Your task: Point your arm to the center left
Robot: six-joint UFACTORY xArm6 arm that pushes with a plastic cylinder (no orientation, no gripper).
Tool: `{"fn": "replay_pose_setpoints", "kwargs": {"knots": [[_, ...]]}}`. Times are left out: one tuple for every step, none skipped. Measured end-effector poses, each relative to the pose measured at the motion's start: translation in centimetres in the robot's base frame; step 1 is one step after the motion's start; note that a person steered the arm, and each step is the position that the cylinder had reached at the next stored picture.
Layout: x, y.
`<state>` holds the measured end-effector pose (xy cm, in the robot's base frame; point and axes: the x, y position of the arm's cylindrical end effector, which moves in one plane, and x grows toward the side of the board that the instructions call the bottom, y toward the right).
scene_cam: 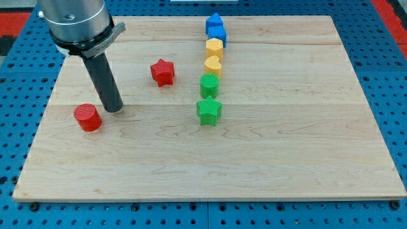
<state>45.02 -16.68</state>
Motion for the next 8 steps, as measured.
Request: {"fn": "replay_pose_setpoints", "kwargs": {"knots": [[-0.8,-1.0],[-1.7,-1.9],[-2.5,-3.0],[-3.6,-4.0],[-4.4,-5.2],[-5.3,-6.4],[-5.8,-6.9],[-5.8,-6.9]]}}
